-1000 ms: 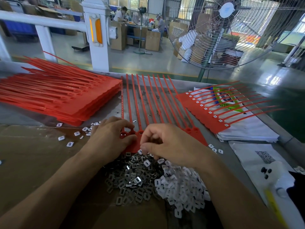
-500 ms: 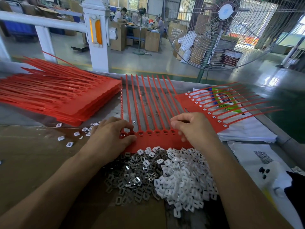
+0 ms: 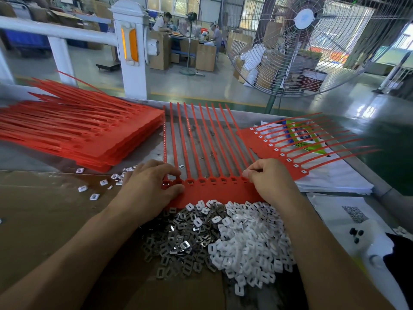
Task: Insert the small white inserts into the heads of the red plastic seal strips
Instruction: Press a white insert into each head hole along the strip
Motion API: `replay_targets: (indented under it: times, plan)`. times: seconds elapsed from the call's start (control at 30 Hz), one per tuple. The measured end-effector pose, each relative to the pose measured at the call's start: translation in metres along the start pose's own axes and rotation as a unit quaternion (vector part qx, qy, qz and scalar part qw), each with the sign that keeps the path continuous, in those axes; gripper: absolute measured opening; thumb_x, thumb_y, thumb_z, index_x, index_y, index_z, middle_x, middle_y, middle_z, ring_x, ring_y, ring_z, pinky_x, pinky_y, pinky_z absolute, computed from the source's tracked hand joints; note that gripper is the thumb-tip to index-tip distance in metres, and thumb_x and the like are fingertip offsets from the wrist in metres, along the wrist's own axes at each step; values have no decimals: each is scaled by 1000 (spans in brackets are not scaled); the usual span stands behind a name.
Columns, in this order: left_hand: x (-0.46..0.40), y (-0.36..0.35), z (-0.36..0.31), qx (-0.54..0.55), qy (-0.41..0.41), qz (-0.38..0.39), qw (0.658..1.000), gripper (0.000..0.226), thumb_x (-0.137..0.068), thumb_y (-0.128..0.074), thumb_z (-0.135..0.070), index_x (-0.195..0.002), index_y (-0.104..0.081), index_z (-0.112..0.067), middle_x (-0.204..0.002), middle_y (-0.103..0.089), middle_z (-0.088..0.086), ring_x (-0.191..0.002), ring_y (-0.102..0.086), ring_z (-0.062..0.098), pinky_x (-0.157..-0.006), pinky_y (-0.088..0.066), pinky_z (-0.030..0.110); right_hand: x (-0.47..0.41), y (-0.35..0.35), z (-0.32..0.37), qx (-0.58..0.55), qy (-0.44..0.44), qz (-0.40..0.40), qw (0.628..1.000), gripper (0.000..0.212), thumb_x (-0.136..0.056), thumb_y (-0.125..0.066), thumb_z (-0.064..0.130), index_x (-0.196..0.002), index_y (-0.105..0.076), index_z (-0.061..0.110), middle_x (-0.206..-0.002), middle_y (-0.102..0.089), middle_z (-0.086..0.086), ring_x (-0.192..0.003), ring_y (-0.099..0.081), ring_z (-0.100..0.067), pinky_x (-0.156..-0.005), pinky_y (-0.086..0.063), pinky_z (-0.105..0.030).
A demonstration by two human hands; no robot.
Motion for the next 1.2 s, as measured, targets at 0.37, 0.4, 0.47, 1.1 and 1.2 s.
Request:
replay_targets:
  times: [0.37, 0.4, 0.47, 1.1, 1.2]
  plan:
    - [0, 1, -1, 1, 3, 3, 1000, 37, -88, -65, -56, -123, -62, -44, -135, -50, -13, -131, -43, 13, -116, -25, 47, -6, -5, 1, 91, 12, 12, 996, 22, -100, -62, 22, -79, -71, 23, -78, -66, 9, -74, -59, -6, -59, -41, -23]
    - [0, 1, -1, 1, 3, 3, 1000, 37, -88, -65, -56, -123, -62, -44, -135, -50, -13, -131, -42, 13, -116, -25, 47, -6, -5, 1, 93, 13, 13, 996, 24, -99, -63, 22, -76, -69, 25, -77, -66, 9, -73, -59, -6, -58, -40, -23]
    - [1, 1, -2, -1, 3, 2, 1000, 37, -88, -65, -56, -123, -62, -44, -135, -50, -13, -131, -42, 13, -116, -25, 46, -6, -5, 1, 92, 15, 13, 996, 25, -98, -66, 23, -73, -66, 27, -77, -66, 10, -73, -58, -5, -58, -39, -22]
    - [2, 1, -2, 2, 4, 8, 1000, 37, -89, -64, -56, -124, -61, -44, -138, -49, -13, -133, -41, 13, -116, -23, 45, 5, 3, 21, 3, 88, -32, 996, 14, -94, -71, 32, -80, -69, 33, -78, -68, 19, -78, -63, 3, -64, -40, -19]
    - [1, 0, -1, -1, 4, 10, 1000, 38, -89, -63, -57, -125, -60, -44, -137, -49, -13, -133, -41, 13, -116, -22, 46, 23, -15, 50, -3, 169, 75, 983, 6, -91, -74, 40, -85, -74, 38, -85, -70, 28, -81, -64, 10, -71, -46, -21]
Point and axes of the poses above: each hand's wrist, its own x-axis away from the middle knuckle, its own y-axis out of the back of the hand, z = x × y, the point moved 8 cm from there along -x, towards the middle knuckle
